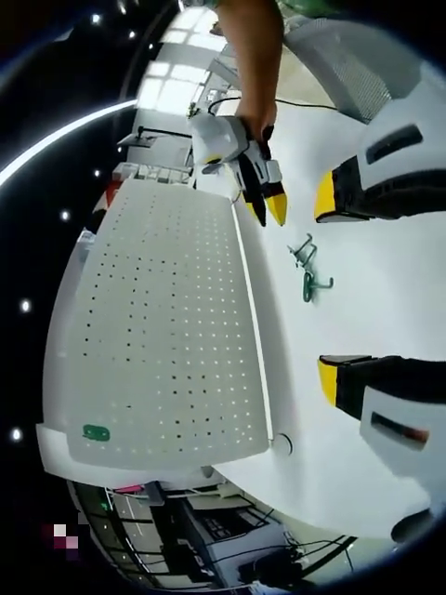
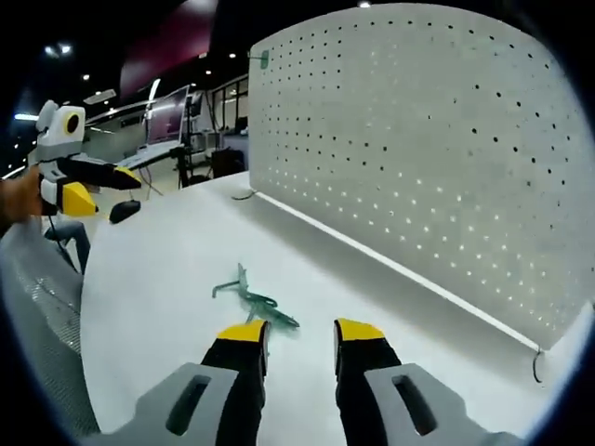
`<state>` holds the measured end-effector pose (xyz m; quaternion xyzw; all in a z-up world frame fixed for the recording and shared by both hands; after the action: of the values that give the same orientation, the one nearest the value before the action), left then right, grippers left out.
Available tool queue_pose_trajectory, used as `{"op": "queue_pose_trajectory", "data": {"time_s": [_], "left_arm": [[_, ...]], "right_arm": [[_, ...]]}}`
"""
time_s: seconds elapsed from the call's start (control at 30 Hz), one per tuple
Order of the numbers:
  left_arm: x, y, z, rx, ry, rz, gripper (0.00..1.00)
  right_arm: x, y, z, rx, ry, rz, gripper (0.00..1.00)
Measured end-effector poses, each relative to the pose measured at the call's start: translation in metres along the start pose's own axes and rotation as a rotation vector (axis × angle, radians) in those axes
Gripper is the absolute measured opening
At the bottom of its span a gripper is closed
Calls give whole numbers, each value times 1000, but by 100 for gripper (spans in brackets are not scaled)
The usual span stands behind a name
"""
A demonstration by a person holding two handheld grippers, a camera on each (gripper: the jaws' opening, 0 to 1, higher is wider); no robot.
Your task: Insert the hook assembly into the mounting plate slot until the hook locks in place.
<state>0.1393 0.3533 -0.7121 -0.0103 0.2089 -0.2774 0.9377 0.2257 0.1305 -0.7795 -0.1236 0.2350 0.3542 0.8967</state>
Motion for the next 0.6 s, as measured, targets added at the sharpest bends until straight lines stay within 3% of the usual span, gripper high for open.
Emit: {"op": "queue_pose_trajectory", "data": {"time_s": [0.6], "left_arm": [[4,1,-6,-18,32,0,58]], "right_arm": [[34,0,-20,-51,50,111,13]]}}
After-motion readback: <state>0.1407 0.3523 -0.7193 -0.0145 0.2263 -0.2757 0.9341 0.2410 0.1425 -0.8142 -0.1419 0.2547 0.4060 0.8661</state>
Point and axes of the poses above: the point that each gripper's makers call its tool centre point, and the gripper's own axes: x roughly forward along the fingers, y roughly to its left, z roughly out of its top, the point moved 4 cm from there along -x, roughly backward along the fingers, and after that the axes turned 1 degree about -z, right-handed, at the moved point
